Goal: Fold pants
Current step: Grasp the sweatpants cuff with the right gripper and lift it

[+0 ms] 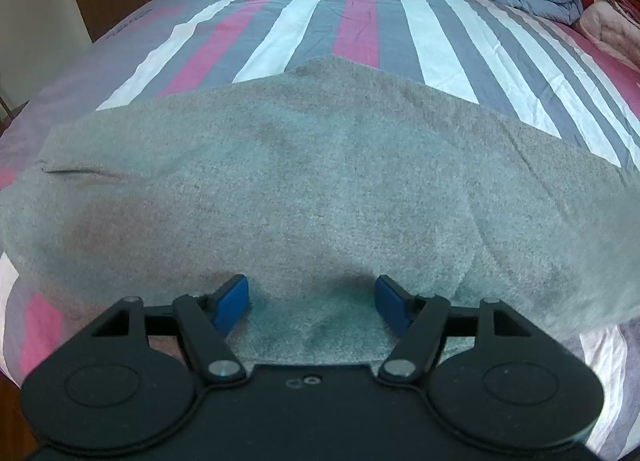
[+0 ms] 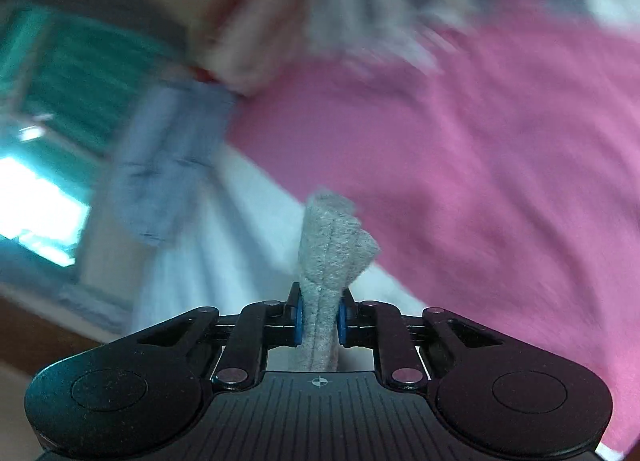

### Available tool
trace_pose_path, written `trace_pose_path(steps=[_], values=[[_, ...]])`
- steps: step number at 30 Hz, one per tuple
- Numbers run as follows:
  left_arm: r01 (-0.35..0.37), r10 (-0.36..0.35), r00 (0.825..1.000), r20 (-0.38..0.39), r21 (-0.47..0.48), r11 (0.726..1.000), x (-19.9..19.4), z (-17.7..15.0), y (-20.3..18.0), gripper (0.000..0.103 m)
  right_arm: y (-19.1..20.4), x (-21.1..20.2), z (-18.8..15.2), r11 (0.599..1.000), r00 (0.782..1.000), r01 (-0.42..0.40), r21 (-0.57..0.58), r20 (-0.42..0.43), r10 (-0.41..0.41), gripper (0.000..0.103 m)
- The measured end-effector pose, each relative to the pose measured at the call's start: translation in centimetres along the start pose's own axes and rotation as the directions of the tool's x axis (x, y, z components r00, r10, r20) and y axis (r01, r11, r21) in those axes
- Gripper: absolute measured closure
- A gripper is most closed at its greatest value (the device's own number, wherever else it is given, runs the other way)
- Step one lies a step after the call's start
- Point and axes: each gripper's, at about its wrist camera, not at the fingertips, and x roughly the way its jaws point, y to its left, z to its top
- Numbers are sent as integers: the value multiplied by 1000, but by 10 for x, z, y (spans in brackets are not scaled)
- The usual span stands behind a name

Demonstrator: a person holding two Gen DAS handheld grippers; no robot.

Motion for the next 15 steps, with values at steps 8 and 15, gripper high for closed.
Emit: trace_pose_path(steps=[8, 15], values=[[-12, 12, 1000, -1, 5, 1000, 1, -2, -1, 37, -42, 23, -24, 966, 965, 247, 74, -104, -239, 87], [-5, 5, 1000, 2, -4, 1000, 0, -2, -2, 36, -54, 23, -24, 976, 983, 147, 158, -133, -127, 94]])
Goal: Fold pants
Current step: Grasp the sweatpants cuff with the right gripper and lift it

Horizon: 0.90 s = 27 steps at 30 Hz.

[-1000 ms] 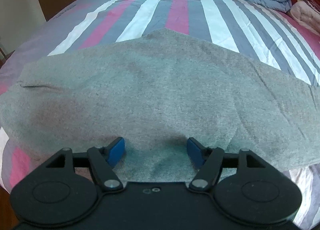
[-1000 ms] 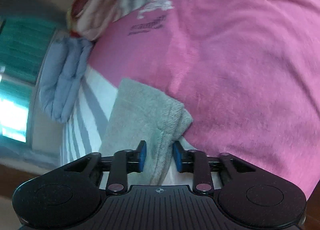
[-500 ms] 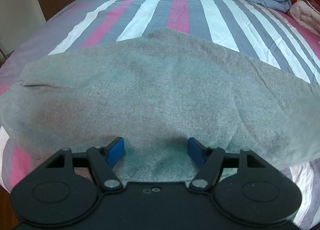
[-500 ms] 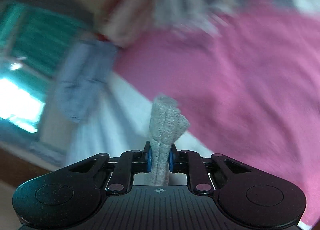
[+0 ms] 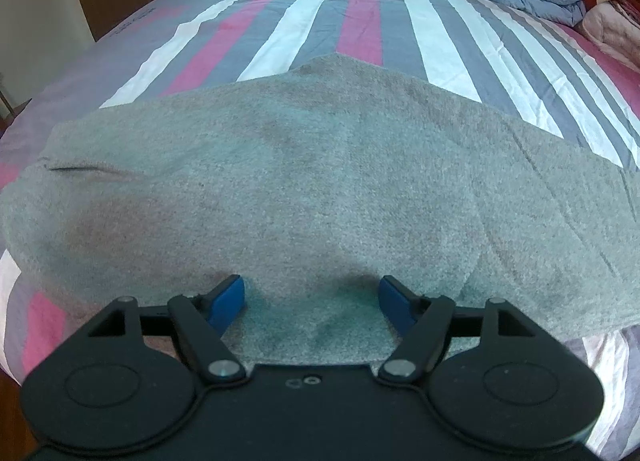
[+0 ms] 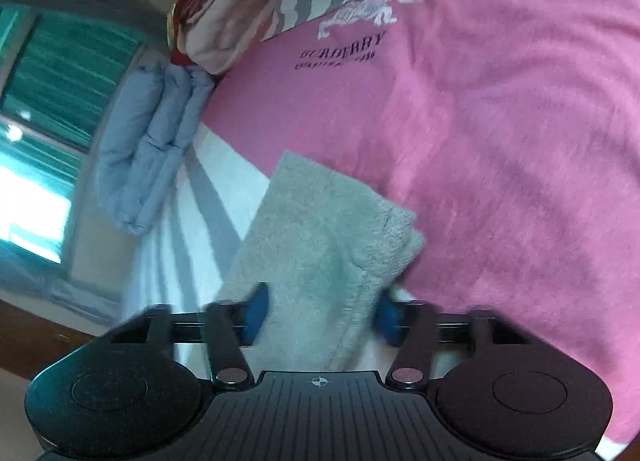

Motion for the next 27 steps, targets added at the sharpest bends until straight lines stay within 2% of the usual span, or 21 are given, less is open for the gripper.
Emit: trace_pose_path(steps=[2, 4, 7, 10, 14, 18, 21, 22, 27], values=[[4, -4, 1000, 1, 2, 1000, 0, 0, 2, 36, 13, -4, 2, 1000, 1000, -4, -14, 30, 4, 94], [13, -13, 1000, 2, -6, 1000, 0, 0, 5, 37, 38, -11, -3, 993, 998, -6, -118, 63, 13, 94], [27, -27, 1000, 5, -15, 1000, -2, 0, 9, 37, 79, -19, -17, 967, 996, -38, -254, 68, 57, 94], [45, -44, 999, 9, -30, 999, -3, -1, 15, 37, 134, -26, -47, 897, 992, -92, -433, 33, 118, 94], [66, -65, 998, 16, -57, 996, -6, -2, 25, 37, 199, -37, -110, 766, 977, -196, -612, -59, 203, 94], [82, -80, 996, 25, -90, 993, -10, -2, 40, 37, 238, -30, -182, 668, 949, -314, -674, -203, 241, 94], [84, -81, 996, 30, -115, 990, -11, -3, 51, 37, 249, -12, -239, 611, 933, -360, -705, -291, 214, 94], [82, -79, 996, 31, -120, 989, -12, -3, 53, 37, 251, -5, -254, 603, 929, -367, -708, -311, 201, 94], [81, -77, 996, 34, -135, 988, -11, -1, 61, 37, 236, 30, -326, 627, 904, -387, -676, -411, 115, 94]])
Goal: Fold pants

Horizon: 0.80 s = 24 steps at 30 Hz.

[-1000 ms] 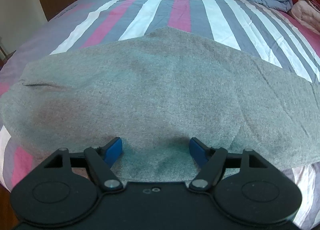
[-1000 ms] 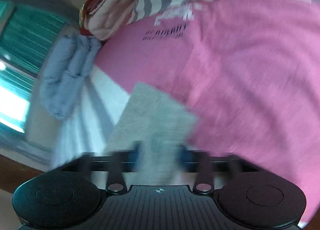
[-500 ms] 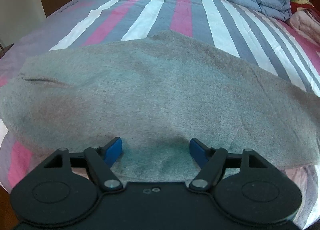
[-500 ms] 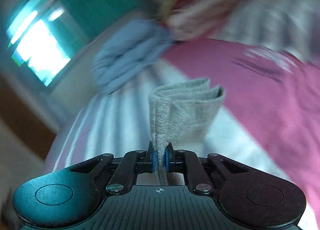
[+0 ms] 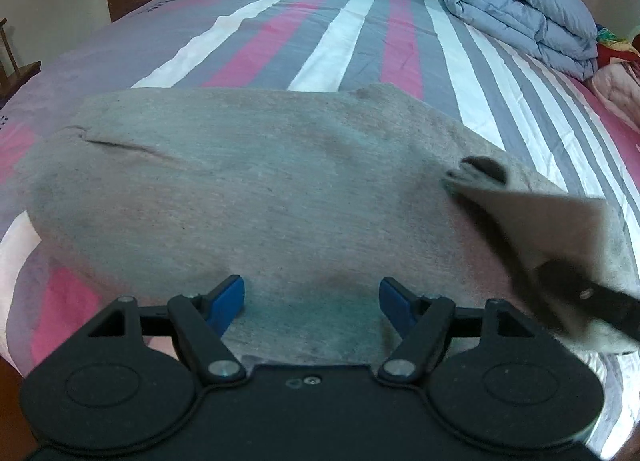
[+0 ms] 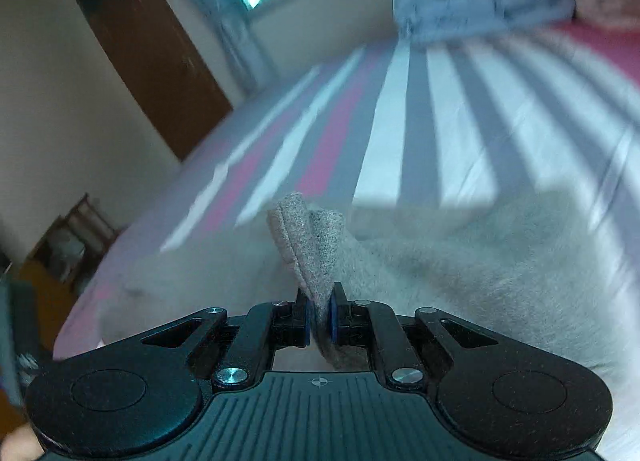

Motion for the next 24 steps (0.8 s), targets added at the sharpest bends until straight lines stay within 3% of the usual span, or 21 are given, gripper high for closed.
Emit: trace_pose_path(steps=[4, 6, 7, 8, 9, 11, 12, 14, 17, 18, 24], values=[[4, -4, 1000, -5, -8, 1000, 1, 0, 1, 37, 10, 21, -10, 1000, 1000, 4, -24, -15, -4, 94], [22, -22, 1000, -11, -28, 999, -2, 1, 4, 37, 5, 44, -5, 997, 992, 44, -62, -112, -50, 83], [38, -38, 999, -14, -45, 998, -3, 2, 6, 36, 1, 46, -4, 999, 991, 13, -29, -135, -17, 78], [54, -56, 998, -23, -60, 997, -4, 2, 8, 35, -3, 39, 0, 1000, 991, -25, 6, -135, 25, 61], [73, -76, 997, -35, -72, 995, -4, 3, 8, 34, -5, 32, 4, 997, 989, -65, 30, -130, 68, 35], [118, -125, 991, -56, -105, 987, -4, 7, 8, 32, -7, 12, 12, 992, 989, -125, 27, -73, 127, 21], [145, -154, 986, -69, -126, 981, -3, 8, 7, 32, -11, 0, 15, 992, 991, -129, 7, -29, 129, 21], [183, -202, 974, -101, -170, 968, 0, 8, 4, 30, -28, -14, 23, 998, 998, -56, 6, 40, 56, 21], [176, -200, 974, -111, -189, 966, 2, 7, 0, 29, -61, -22, 27, 994, 991, 107, -16, 82, -106, 21], [178, -203, 973, -113, -201, 963, 3, 7, 0, 29, -72, -23, 25, 992, 988, 128, -1, 81, -128, 21], [205, -248, 962, -118, -290, 935, -1, 6, 4, 29, -115, -28, 9, 983, 985, 149, 109, 68, -157, 21]])
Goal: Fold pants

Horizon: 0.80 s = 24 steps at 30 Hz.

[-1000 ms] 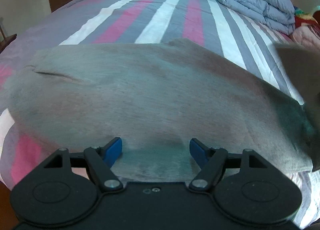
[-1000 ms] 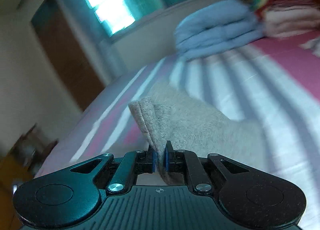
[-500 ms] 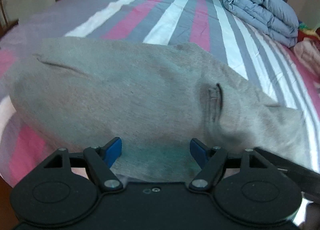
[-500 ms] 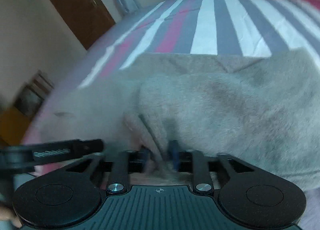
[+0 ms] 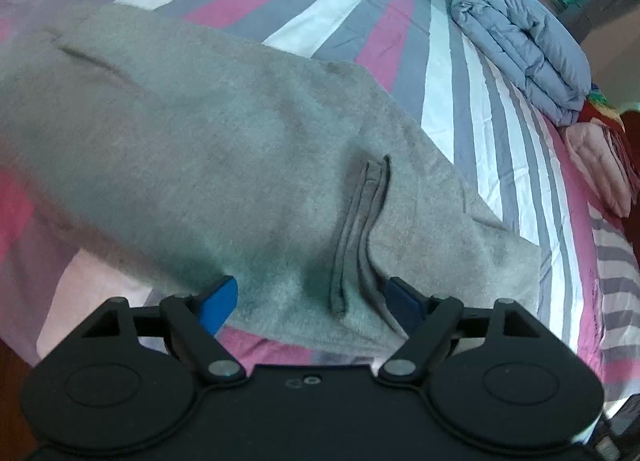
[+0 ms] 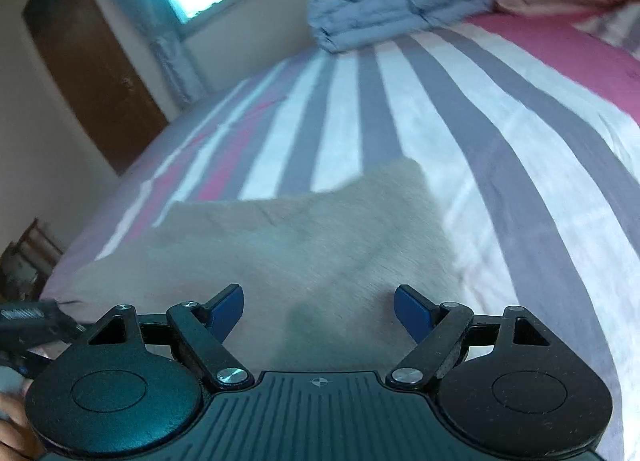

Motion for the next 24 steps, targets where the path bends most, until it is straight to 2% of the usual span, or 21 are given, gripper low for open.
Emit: trace_pose_path(steps=[3, 5, 7, 10, 13, 14, 15, 17, 20, 22, 24], values=[[74, -72, 997, 19, -106, 992, -9, -1, 9, 29, -8, -5, 2, 999, 1000, -19, 30, 3, 19, 21], [100, -99, 995, 16, -85, 991, -9, 3, 0, 29, -10, -7, 5, 998, 1000, -28, 49, 5, 28, 21], [82, -83, 997, -6, -42, 996, 0, 4, -12, 29, -12, -9, 4, 998, 999, -36, 55, 4, 36, 21], [107, -110, 992, -63, -58, 993, 20, 3, -18, 44, -6, -19, -3, 998, 999, -39, 54, 5, 39, 21], [122, -129, 987, -90, -86, 989, 35, -3, -21, 47, -5, -21, -4, 998, 999, -38, 55, 7, 38, 21], [124, -131, 988, -85, -81, 989, 37, -5, -22, 55, -4, -21, -5, 998, 999, -37, 53, 7, 36, 21], [133, -139, 987, -79, -75, 988, 39, -6, -25, 62, -3, -20, -5, 998, 999, -34, 49, 5, 34, 21], [152, -157, 986, -56, -80, 985, 41, -7, -26, 91, -2, -20, -5, 999, 999, -32, 43, 3, 32, 21], [157, -157, 988, 1, -50, 986, 38, -6, -35, 94, -3, -19, -6, 999, 1000, -31, 40, -1, 32, 21], [149, -150, 987, 60, 19, 989, 26, -5, -50, 95, -1, -18, -7, 999, 1000, -25, 24, -6, 26, 21], [182, -203, 967, 157, 136, 974, -1, -5, -73, 95, 4, -17, -8, 1000, 1000, -10, -9, -11, 10, 21]])
